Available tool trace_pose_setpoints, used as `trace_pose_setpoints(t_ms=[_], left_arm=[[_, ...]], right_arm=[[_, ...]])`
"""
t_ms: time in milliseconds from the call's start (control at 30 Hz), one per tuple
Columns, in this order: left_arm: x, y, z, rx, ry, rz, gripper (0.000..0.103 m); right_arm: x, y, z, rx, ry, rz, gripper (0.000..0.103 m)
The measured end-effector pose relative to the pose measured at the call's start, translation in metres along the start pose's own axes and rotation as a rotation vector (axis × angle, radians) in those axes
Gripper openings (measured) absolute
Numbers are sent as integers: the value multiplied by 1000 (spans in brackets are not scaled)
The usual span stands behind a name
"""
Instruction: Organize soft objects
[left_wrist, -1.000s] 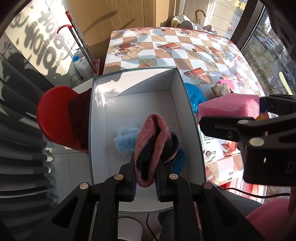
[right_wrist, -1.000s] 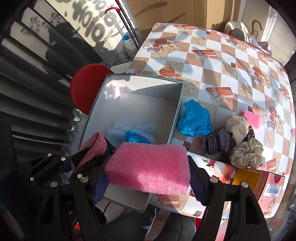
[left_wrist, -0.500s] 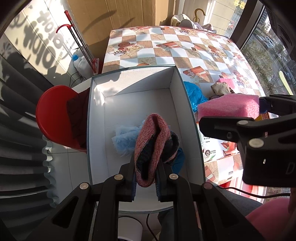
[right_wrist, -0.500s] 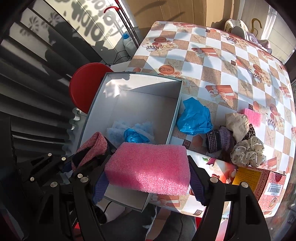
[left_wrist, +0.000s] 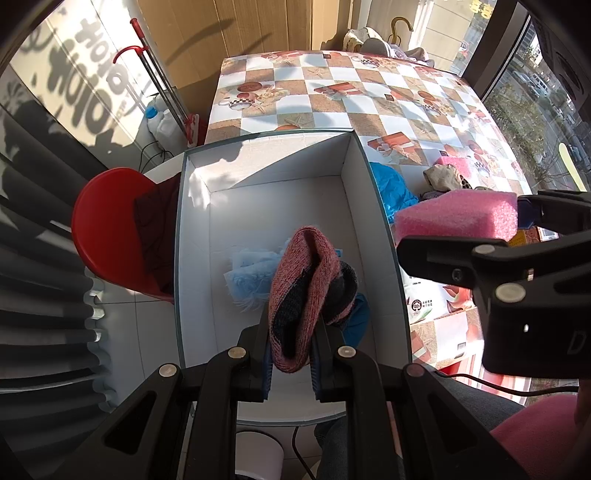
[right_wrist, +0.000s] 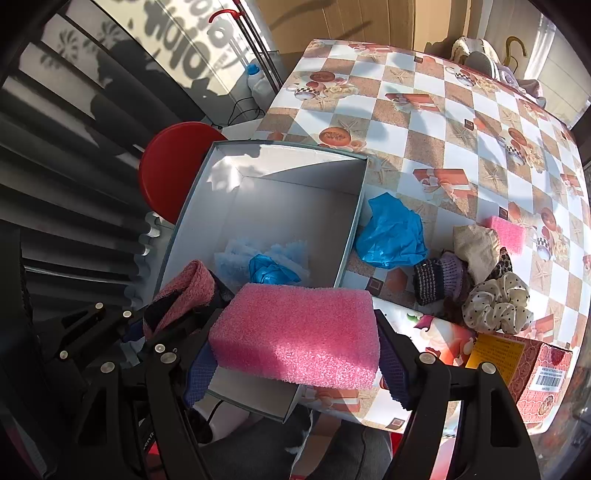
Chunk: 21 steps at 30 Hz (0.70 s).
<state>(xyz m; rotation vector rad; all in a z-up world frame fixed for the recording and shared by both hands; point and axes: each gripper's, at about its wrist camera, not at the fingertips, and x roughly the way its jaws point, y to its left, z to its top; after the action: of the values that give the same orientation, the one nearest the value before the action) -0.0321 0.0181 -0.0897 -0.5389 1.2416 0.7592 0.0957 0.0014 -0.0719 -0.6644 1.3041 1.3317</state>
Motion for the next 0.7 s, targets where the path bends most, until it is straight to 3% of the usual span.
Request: trace_pose_setpoints(t_ms=[700], left_arm=[[1,3,2,-10,-7,11,18]], right_arm=[[1,0,9,-2,-9,3,76]])
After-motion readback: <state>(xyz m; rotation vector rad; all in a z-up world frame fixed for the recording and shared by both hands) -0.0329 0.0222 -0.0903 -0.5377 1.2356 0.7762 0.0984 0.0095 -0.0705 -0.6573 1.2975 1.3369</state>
